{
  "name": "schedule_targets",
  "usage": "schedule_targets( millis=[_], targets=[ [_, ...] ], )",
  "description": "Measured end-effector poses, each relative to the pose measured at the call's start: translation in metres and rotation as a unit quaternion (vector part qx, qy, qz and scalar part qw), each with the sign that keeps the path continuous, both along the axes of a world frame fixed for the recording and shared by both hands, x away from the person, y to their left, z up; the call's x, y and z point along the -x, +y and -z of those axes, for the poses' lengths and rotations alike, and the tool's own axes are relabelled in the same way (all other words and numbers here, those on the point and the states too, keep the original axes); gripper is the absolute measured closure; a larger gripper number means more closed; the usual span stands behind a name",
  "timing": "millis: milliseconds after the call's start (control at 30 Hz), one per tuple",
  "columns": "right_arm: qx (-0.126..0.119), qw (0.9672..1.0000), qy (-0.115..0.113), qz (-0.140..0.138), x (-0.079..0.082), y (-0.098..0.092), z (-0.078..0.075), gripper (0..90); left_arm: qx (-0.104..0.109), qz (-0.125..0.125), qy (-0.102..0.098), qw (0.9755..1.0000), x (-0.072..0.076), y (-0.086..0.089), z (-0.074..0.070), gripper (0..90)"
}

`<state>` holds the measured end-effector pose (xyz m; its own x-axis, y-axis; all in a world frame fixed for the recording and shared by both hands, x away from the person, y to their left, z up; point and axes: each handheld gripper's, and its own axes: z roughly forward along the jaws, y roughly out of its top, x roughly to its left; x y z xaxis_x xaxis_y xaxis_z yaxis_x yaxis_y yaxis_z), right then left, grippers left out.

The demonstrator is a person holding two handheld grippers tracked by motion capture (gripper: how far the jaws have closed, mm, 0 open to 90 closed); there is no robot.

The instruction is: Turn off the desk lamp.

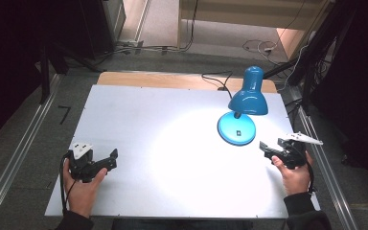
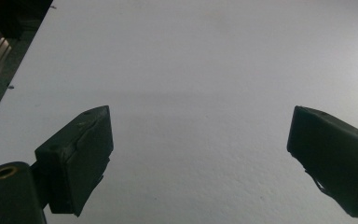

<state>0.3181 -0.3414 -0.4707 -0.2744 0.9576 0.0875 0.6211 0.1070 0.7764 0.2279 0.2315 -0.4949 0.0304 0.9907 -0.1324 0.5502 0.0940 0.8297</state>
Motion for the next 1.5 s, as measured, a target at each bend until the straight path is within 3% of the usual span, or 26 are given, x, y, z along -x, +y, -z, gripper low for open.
schedule_targets(
  millis=[1500],
  targets=[
    [0.007, 0.9989, -0.014, -0.044, -0.026, 0.031, 0.002, 27.2, 0.007, 0.0, 0.002, 1.0, -0.004, 0.003, 0.002, 7.7]
  ],
)
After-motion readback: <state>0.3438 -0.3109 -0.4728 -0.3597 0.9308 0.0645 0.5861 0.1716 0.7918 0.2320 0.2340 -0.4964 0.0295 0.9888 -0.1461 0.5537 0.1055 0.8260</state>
